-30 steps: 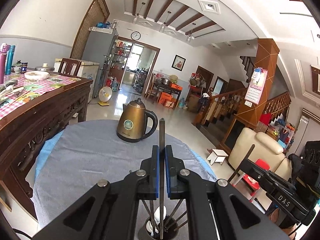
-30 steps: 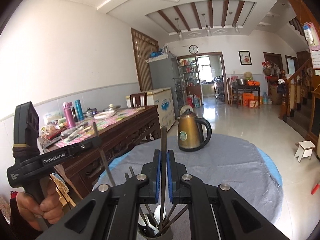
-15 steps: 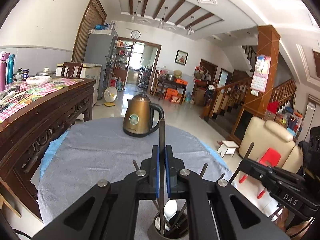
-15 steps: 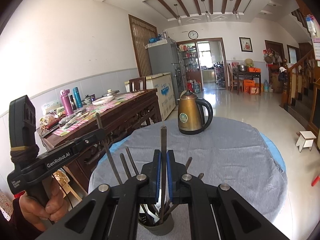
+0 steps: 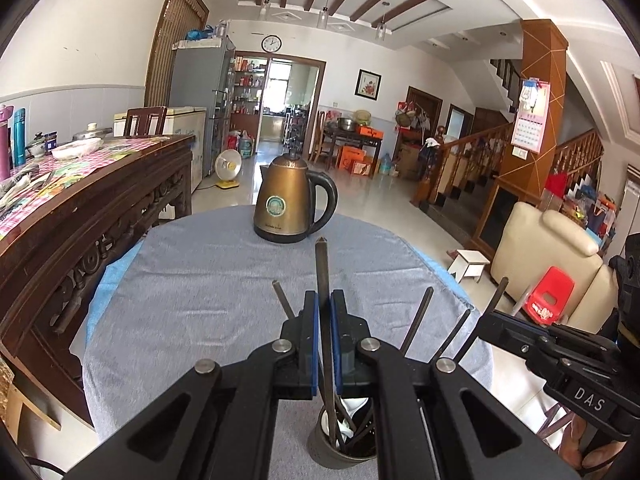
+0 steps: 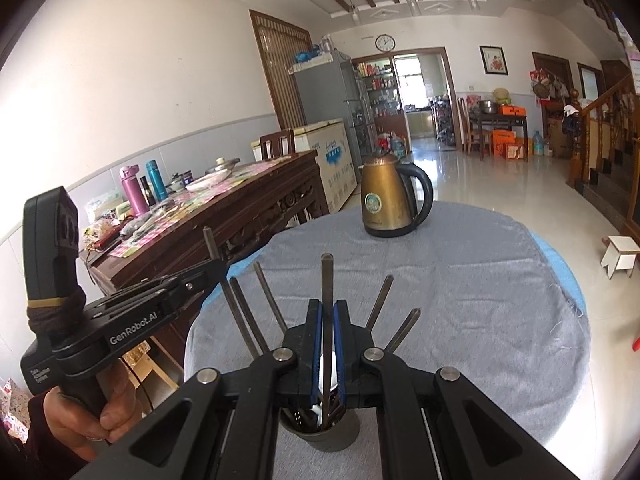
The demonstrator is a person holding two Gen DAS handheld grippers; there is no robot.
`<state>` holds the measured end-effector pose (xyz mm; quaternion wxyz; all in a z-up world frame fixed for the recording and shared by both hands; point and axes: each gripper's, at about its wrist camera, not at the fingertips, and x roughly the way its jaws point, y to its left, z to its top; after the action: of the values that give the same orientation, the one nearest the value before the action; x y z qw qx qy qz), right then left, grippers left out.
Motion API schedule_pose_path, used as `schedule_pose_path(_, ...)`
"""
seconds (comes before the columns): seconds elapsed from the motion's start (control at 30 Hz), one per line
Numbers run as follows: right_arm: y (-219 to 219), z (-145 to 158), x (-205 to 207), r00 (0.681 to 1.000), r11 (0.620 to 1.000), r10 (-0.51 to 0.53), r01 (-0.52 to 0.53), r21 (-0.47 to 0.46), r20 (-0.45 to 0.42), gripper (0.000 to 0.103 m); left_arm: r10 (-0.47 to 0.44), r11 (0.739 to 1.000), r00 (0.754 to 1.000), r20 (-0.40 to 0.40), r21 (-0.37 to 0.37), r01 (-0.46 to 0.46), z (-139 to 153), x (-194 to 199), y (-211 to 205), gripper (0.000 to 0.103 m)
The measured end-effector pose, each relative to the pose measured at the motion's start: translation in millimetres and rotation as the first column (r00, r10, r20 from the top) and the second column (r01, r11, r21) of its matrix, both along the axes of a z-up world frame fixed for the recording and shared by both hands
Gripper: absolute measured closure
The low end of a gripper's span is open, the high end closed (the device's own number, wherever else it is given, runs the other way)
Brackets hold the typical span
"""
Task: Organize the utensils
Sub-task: 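Open both tools to release the chopsticks into the green cup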
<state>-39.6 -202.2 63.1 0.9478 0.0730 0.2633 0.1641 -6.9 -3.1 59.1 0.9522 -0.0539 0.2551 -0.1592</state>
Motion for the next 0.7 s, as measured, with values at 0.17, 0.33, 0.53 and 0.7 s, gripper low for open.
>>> schedule_pose_path(0.17,3.8,-6.1,2.6,0.999,1.0,0.018,-0.018,-0.004,-0.027,0.095,0.026,0.999,0.999,-0.023,0.045,-0.024,-4.3,0.6,-1.2,0.096)
schedule_pose_path(0.33,5.1,-10.0,8.4,0.996,0.999,0.048,-0.047,0.017,-0.081,0.089,0.082,0.987,0.996,-0.029,0.143,-0.077,-8.1,-3.8,-1.0,0.049)
schedule_pose_path(0.53,-2.2,-9.5,6.1,0.996,0.997,0.038,-0.033,0.066,-0.077,0.042,0.204,0.937,0.979,0.025,0.284,-0.202,-8.9,-20.2,12.2,0.035)
schedule_pose_path(0.7,3.5,-4.7,1.0,0.997,0.998,0.051,-0.049,0.048,-0.059,0.042,0.283,0.902,0.959,0.01,0.337,-0.27,-13.0,-24.8,33.9,0.035)
